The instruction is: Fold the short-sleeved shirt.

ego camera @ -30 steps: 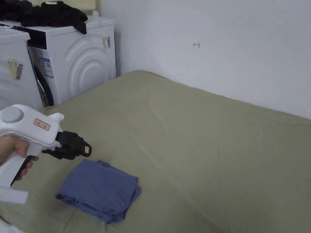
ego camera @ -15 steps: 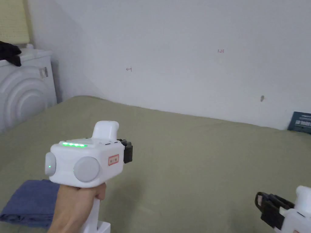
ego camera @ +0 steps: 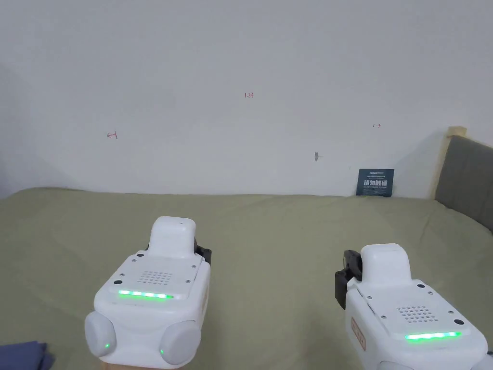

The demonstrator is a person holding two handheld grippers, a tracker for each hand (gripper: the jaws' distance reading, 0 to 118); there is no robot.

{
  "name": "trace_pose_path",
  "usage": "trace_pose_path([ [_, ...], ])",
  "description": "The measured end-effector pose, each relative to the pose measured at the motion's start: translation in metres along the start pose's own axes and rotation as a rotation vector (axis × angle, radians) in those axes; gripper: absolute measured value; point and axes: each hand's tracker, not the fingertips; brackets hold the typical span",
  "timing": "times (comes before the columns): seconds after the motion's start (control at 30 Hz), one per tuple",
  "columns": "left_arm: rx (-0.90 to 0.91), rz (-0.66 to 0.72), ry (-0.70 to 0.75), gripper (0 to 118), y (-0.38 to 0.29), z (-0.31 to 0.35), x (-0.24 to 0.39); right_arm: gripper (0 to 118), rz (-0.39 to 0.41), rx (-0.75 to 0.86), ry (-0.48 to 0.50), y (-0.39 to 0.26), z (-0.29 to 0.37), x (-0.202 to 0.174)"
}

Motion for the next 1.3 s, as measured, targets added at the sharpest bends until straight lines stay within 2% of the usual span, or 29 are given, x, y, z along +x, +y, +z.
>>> trace_pose_path([
  [0.33,-0.003,0.024,0.008,0,0.003,0.006,-0.006,1,0.0,0.01,0.016,0.008,0.001,-0.004],
  [0.6,0.015,0.02,0.051,0,0.005,0.009,-0.012,1,0.015,0.03,-0.008,0.011,0.003,-0.004],
  [0.7,0.02,0.032,0.071,0,0.006,0.009,-0.015,2,-0.007,0.049,-0.025,0.011,0.004,-0.001],
  [0.73,0.008,0.033,0.079,4,0.006,0.006,-0.017,4,-0.011,0.041,-0.034,0.012,0.003,0.0],
  [0.77,0.01,0.036,0.08,20,0.005,0.006,-0.017,20,-0.013,0.044,-0.042,0.012,0.003,0.0],
  [0.8,0.036,0.035,0.084,48,0.001,0.007,-0.017,48,-0.014,0.079,-0.071,0.01,0.006,0.002],
  [0.83,0.032,0.029,0.09,86,0.002,0.008,-0.016,83,-0.01,0.067,-0.047,0.01,0.006,0.001],
  [0.87,0.031,0.03,0.094,118,0.002,0.007,-0.016,118,-0.008,0.068,-0.049,0.011,0.006,0.0],
  [1.17,0.013,-0.011,0.121,118,0.007,0.009,-0.011,118,-0.014,0.066,-0.044,0.013,0.006,0.002],
  [1.23,-0.007,-0.045,0.077,118,0.006,0.009,-0.01,118,-0.015,0.06,-0.04,0.014,0.005,0.004],
  [1.3,-0.037,-0.012,0.015,118,0.004,0.009,-0.011,118,-0.018,0.06,-0.035,0.015,0.007,0.003],
])
